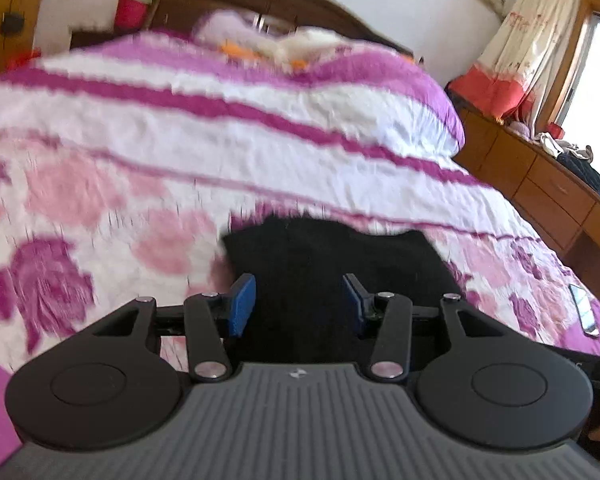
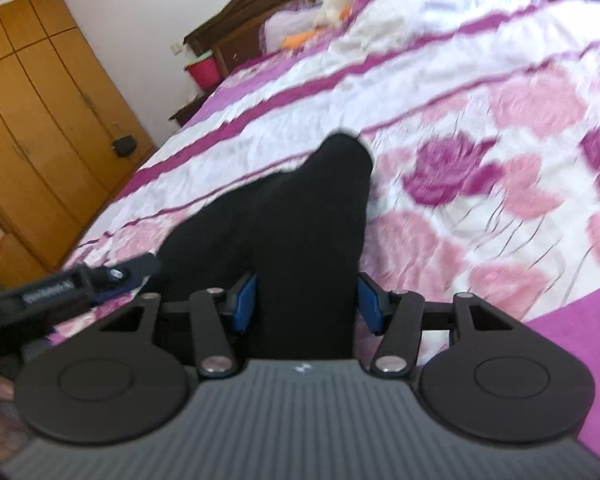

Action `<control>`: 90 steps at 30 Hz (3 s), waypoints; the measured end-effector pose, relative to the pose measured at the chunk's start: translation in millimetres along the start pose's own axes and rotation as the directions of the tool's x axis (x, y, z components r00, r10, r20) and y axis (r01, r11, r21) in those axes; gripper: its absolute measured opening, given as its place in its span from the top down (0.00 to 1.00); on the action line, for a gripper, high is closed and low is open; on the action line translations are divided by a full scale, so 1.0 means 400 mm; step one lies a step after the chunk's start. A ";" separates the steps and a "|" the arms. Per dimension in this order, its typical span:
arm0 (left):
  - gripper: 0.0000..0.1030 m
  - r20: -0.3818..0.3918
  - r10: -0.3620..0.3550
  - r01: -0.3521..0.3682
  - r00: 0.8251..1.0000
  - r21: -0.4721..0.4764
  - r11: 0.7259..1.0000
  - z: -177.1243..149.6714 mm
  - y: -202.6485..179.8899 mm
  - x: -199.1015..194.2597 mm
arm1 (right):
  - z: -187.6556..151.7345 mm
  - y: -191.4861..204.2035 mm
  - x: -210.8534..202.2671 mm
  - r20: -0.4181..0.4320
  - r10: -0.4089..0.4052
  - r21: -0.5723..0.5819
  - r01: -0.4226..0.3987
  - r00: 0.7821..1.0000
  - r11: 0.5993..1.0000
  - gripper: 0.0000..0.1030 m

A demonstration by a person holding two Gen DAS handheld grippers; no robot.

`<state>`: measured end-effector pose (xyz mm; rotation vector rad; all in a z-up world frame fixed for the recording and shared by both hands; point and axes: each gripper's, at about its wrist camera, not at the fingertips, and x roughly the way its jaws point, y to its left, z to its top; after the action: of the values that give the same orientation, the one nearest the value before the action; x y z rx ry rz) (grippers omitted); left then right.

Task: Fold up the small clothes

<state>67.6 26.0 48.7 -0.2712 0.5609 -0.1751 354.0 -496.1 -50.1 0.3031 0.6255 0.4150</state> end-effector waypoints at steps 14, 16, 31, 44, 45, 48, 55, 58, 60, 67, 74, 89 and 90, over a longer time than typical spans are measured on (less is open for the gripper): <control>0.50 -0.091 0.056 -0.048 0.994 0.086 0.995 -0.042 -0.027 0.163 | 0.019 0.020 0.169 0.023 -0.004 -0.179 0.008 1.000 0.984 0.80; 0.49 -0.089 0.055 -0.047 0.994 0.096 0.994 -0.041 -0.024 0.162 | 0.022 0.022 0.172 0.025 -0.003 -0.175 0.008 1.000 0.985 0.80; 0.32 -0.084 0.078 -0.070 0.993 0.098 0.993 -0.021 -0.057 -0.024 | 0.023 0.071 -0.053 0.082 0.043 -0.133 -0.032 0.996 0.991 0.46; 0.06 -0.107 0.171 -0.153 0.979 0.160 0.975 -0.098 -0.109 -0.150 | -0.085 0.116 -0.173 0.082 0.002 -0.191 0.013 0.997 0.981 0.30; 0.05 -0.113 0.184 -0.164 0.976 0.160 0.973 -0.109 -0.110 -0.149 | -0.095 0.118 -0.176 0.078 -0.002 -0.198 0.017 0.997 0.980 0.30; 0.05 -0.130 0.203 -0.181 0.970 0.164 0.970 -0.140 -0.113 -0.148 | -0.121 0.125 -0.180 0.070 -0.021 -0.209 0.036 0.997 0.977 0.30; 0.05 -0.177 0.239 -0.203 0.955 0.199 0.959 -0.190 -0.133 -0.126 | -0.168 0.118 -0.167 0.038 -0.078 -0.201 0.084 0.996 0.976 0.30; 0.05 -0.183 0.248 -0.210 0.951 0.206 0.956 -0.201 -0.138 -0.117 | -0.179 0.111 -0.158 0.014 -0.085 -0.192 0.087 0.996 0.977 0.30; 0.05 -0.197 0.247 -0.207 0.949 0.203 0.957 -0.207 -0.139 -0.109 | -0.185 0.107 -0.151 -0.002 -0.093 -0.186 0.091 0.996 0.978 0.30; 0.05 -0.225 0.259 -0.217 0.939 0.196 0.956 -0.220 -0.137 -0.088 | -0.196 0.097 -0.135 -0.033 -0.098 -0.171 0.091 0.995 0.981 0.30; 0.05 -0.230 0.262 -0.219 0.937 0.194 0.956 -0.222 -0.130 -0.083 | -0.199 0.101 -0.131 -0.042 -0.093 -0.171 0.085 0.995 0.982 0.30; 0.05 -0.229 0.263 -0.219 0.937 0.198 0.955 -0.220 -0.130 -0.083 | -0.197 0.104 -0.135 -0.040 -0.090 -0.170 0.082 0.995 0.982 0.30; 0.05 -0.229 0.263 -0.220 0.937 0.198 0.955 -0.220 -0.130 -0.083 | -0.197 0.103 -0.135 -0.040 -0.090 -0.170 0.081 0.995 0.982 0.30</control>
<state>-12.7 -33.7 9.7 -0.0108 0.8233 -0.0165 254.1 -473.1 -67.7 0.1053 0.6433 0.3905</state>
